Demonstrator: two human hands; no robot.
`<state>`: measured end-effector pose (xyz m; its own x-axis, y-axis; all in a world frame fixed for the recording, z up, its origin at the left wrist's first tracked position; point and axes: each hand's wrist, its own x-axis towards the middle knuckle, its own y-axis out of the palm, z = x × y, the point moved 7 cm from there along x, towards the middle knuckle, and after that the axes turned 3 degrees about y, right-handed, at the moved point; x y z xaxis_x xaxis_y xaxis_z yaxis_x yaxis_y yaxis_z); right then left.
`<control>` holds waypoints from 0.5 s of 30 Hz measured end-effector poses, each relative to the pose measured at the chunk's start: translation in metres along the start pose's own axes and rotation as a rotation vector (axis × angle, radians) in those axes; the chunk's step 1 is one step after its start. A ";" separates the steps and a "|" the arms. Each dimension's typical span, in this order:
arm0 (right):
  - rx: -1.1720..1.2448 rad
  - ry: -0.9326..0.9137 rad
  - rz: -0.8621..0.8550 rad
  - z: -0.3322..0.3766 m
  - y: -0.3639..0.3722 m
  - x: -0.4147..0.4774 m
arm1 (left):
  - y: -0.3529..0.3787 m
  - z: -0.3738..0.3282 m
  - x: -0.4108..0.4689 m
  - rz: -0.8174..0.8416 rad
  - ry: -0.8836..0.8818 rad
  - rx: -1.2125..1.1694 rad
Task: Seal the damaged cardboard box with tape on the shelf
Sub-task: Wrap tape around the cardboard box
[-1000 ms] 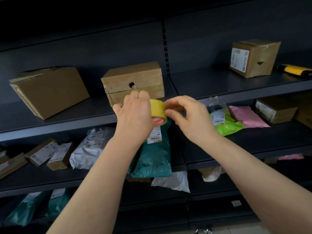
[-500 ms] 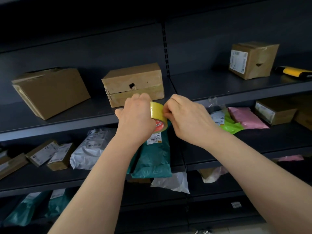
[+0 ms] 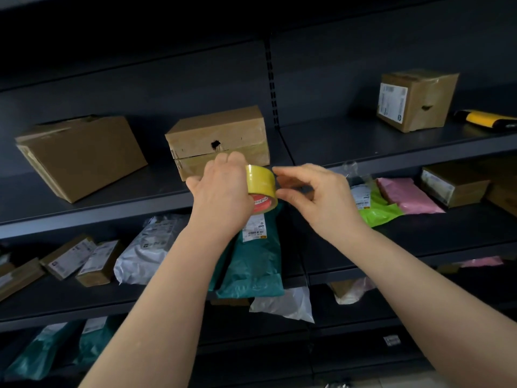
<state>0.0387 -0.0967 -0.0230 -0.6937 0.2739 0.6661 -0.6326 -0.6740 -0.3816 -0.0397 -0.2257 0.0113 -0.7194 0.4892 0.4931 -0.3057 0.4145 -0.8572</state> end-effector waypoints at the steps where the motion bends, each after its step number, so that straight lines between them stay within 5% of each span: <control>1: 0.005 -0.019 -0.019 0.001 -0.001 0.000 | 0.002 -0.001 0.001 0.014 0.003 -0.016; 11: -0.343 -0.170 0.031 0.017 0.005 0.005 | 0.013 0.009 0.001 0.140 -0.041 -0.382; 15: -0.497 -0.099 0.157 0.018 0.022 0.007 | 0.009 0.003 0.003 0.087 -0.056 -0.205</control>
<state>0.0258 -0.1224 -0.0148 -0.7727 0.1140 0.6245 -0.6272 -0.2882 -0.7235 -0.0462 -0.2228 0.0050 -0.7730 0.4889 0.4044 -0.1116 0.5226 -0.8452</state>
